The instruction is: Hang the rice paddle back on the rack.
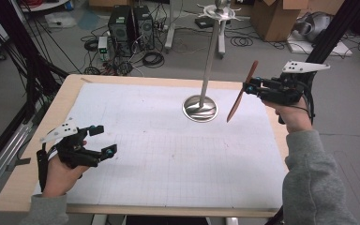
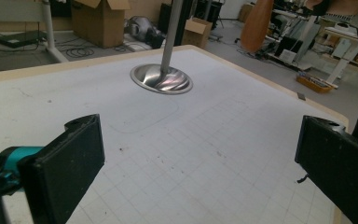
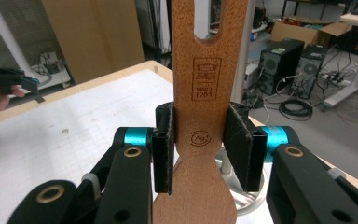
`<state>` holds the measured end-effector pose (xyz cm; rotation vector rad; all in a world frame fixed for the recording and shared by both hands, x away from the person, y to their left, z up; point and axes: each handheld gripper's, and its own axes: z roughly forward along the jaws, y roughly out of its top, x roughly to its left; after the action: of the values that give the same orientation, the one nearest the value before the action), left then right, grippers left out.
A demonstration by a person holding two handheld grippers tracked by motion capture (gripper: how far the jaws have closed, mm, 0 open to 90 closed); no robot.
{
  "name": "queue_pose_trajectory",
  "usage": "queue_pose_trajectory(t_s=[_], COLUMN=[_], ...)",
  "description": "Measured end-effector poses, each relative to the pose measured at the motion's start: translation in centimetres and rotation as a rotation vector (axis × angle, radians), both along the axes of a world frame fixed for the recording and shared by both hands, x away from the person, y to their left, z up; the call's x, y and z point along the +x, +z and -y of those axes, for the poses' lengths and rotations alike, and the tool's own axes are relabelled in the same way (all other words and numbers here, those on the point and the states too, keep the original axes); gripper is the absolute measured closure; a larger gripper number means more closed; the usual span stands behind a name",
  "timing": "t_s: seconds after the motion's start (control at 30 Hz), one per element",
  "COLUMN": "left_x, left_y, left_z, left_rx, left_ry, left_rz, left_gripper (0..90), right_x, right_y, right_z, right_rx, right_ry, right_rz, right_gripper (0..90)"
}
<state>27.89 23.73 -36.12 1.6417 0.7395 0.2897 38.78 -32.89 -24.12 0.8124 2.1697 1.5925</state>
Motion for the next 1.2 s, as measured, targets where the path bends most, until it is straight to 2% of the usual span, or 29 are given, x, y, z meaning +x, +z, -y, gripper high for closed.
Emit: queue_pose_trajectory(t_s=[0.17, 0.23, 0.43, 0.77, 0.87, 1.1, 1.2], left_x=[-0.1, -0.2, -0.1, -0.3, -0.5, -0.7, -0.9], left_y=[0.1, 0.1, -0.1, -0.3, 0.0, 0.0, 0.2], left_z=[-0.2, 0.0, 0.7, 0.3, 0.3, 0.2, 0.1], left_rx=[-0.018, -0.02, -0.007, -0.019, -0.028, -0.019, -0.017], left_ry=[0.001, -0.016, -0.04, -0.032, -0.039, -0.037, -0.03], left_rz=[0.001, 0.005, 0.001, -0.013, -0.001, -0.003, 0.017], left_gripper=[1.7, 1.7, 1.7, 1.7, 1.7, 1.7, 1.8], right_x=[0.5, 0.8, 2.0, 3.9, 4.2, 4.9, 5.1], right_y=[0.6, 0.9, 1.9, 2.7, 2.9, 4.3, 4.8], right_z=[-0.1, -0.3, -0.7, -0.7, -0.9, -1.5, -1.6], right_rx=[-0.001, -0.007, 0.016, 0.026, 0.04, 0.024, 0.023], right_ry=[-0.011, -0.005, -0.005, -0.024, 0.004, -0.006, -0.019], right_rz=[-0.003, -0.002, 0.005, 0.003, -0.008, 0.008, 0.013], right_gripper=[65.0, 65.0, 65.0, 65.0, 65.0, 65.0, 65.0])
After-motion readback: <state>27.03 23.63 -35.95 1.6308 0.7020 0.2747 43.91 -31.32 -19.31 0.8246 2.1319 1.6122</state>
